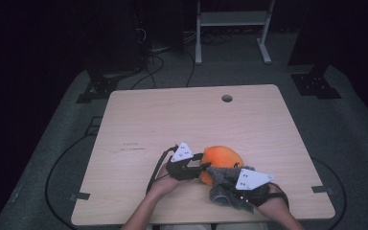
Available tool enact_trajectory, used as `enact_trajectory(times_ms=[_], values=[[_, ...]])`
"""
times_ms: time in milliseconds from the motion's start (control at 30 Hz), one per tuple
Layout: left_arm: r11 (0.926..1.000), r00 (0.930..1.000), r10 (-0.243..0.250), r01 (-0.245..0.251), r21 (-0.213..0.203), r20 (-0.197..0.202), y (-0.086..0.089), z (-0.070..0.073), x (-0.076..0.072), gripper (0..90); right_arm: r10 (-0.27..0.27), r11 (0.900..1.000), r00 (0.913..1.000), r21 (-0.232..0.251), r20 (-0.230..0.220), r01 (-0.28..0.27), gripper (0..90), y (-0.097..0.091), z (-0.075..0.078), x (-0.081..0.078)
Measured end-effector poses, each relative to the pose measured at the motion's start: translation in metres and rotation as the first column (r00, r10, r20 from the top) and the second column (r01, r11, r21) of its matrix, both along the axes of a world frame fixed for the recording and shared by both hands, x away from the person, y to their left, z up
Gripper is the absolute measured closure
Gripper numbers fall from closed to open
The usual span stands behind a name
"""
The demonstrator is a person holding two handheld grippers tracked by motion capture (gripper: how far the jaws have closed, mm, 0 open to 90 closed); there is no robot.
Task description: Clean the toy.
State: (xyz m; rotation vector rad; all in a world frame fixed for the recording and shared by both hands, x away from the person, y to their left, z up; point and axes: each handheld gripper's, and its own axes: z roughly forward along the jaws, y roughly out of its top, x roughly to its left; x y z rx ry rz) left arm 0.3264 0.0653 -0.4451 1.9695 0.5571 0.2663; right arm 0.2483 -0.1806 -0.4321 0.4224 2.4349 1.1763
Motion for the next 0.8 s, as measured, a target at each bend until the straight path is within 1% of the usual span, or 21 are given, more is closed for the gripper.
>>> enact_trajectory(times_ms=[33,67,100,167,200,233,267,300,333,367,400,433,467,500,533,567,633,667,700,767,800], values=[[1.0000,1.0000,-0.003,0.003,0.003,0.001,0.000,0.000,0.000,55.0,-0.019,0.9998,0.9997,-0.002,-0.013,0.019,80.8,-0.009,0.001,0.004],[1.0000,1.0000,-0.003,0.003,0.001,0.000,-0.001,0.000,-0.001,55.0,-0.051,0.9987,0.9986,0.001,-0.011,0.051,80.8,-0.016,0.003,0.006],[1.0000,1.0000,-0.001,0.001,0.002,0.005,-0.002,-0.001,-0.001,55.0,-0.084,0.9964,0.9965,0.013,-0.010,0.084,80.9,-0.024,0.005,0.007],[0.9999,1.0000,-0.008,0.008,-0.013,-0.005,-0.001,0.000,-0.001,54.5,-0.123,0.9917,0.9921,0.035,-0.025,0.124,80.9,-0.034,0.006,0.011],[0.9999,1.0000,-0.008,0.008,-0.013,-0.005,-0.001,0.000,-0.001,51.6,-0.123,0.9913,0.9915,0.042,-0.041,0.125,80.8,-0.035,0.005,0.012],[0.9988,0.9996,0.007,-0.008,-0.048,-0.026,0.000,0.003,0.000,42.9,-0.116,0.9921,0.9917,0.042,-0.055,0.119,80.8,-0.034,0.002,0.013],[0.9988,0.9996,0.007,-0.008,-0.048,-0.026,0.000,0.003,0.000,36.0,-0.116,0.9921,0.9917,0.042,-0.055,0.119,80.8,-0.034,0.002,0.013],[0.9973,0.9977,0.025,-0.029,-0.067,-0.063,0.000,0.002,0.003,36.8,-0.119,0.9919,0.9909,0.038,-0.064,0.121,80.9,-0.030,-0.001,0.015],[0.9975,0.9981,0.023,-0.027,-0.066,-0.057,0.000,0.001,0.003,39.8,-0.123,0.9909,0.9902,0.045,-0.066,0.126,80.9,-0.030,0.001,0.016],[0.9978,0.9985,0.020,-0.024,-0.062,-0.050,-0.001,0.000,0.002,43.5,-0.128,0.9904,0.9904,0.045,-0.051,0.130,80.9,-0.028,0.004,0.015],[0.9981,0.9989,0.010,-0.013,-0.061,-0.046,-0.001,-0.001,0.002,45.5,-0.118,0.9914,0.9923,0.051,-0.036,0.120,80.9,-0.025,0.008,0.013],[0.9988,0.9995,0.009,-0.010,-0.048,-0.030,-0.003,-0.002,0.000,46.8,-0.095,0.9927,0.9949,0.071,-0.033,0.097,80.9,-0.022,0.010,0.011],[0.9988,0.9995,0.009,-0.010,-0.048,-0.030,-0.003,-0.002,0.000,47.4,-0.095,0.9927,0.9949,0.071,-0.033,0.097,80.9,-0.022,0.010,0.011],[0.9998,0.9999,0.012,-0.012,-0.018,-0.007,-0.005,-0.001,-0.001,47.7,-0.065,0.9956,0.9972,0.066,-0.038,0.067,80.8,-0.015,0.009,0.009],[0.9999,0.9999,0.011,-0.011,-0.007,0.000,-0.005,-0.001,-0.002,47.9,-0.058,0.9969,0.9975,0.051,-0.039,0.060,80.8,-0.014,0.006,0.010],[0.9999,0.9999,0.016,-0.016,0.000,0.006,-0.004,-0.001,-0.002,48.1,-0.060,0.9963,0.9967,0.059,-0.055,0.063,80.8,-0.018,0.005,0.012],[0.9997,0.9997,0.021,-0.021,0.014,0.010,-0.004,-0.002,-0.002,48.5,-0.096,0.9933,0.9932,0.057,-0.066,0.100,80.9,-0.030,0.003,0.017],[0.9997,0.9997,0.021,-0.021,0.014,0.010,-0.004,-0.002,-0.002,48.5,-0.096,0.9933,0.9932,0.057,-0.066,0.100,80.9,-0.030,0.003,0.017],[0.9996,0.9997,0.023,-0.023,0.016,0.009,-0.003,-0.003,-0.002,48.6,-0.150,0.9842,0.9855,0.083,-0.079,0.156,80.9,-0.041,0.005,0.022],[0.9999,0.9999,0.013,-0.013,0.011,0.001,-0.002,-0.002,-0.001,48.3,-0.161,0.9801,0.9827,0.102,-0.090,0.170,80.9,-0.044,0.006,0.023],[0.9998,0.9998,0.000,0.000,-0.018,-0.022,0.000,0.000,0.000,46.8,-0.154,0.9816,0.9835,0.099,-0.095,0.163,80.8,-0.042,0.005,0.023]])
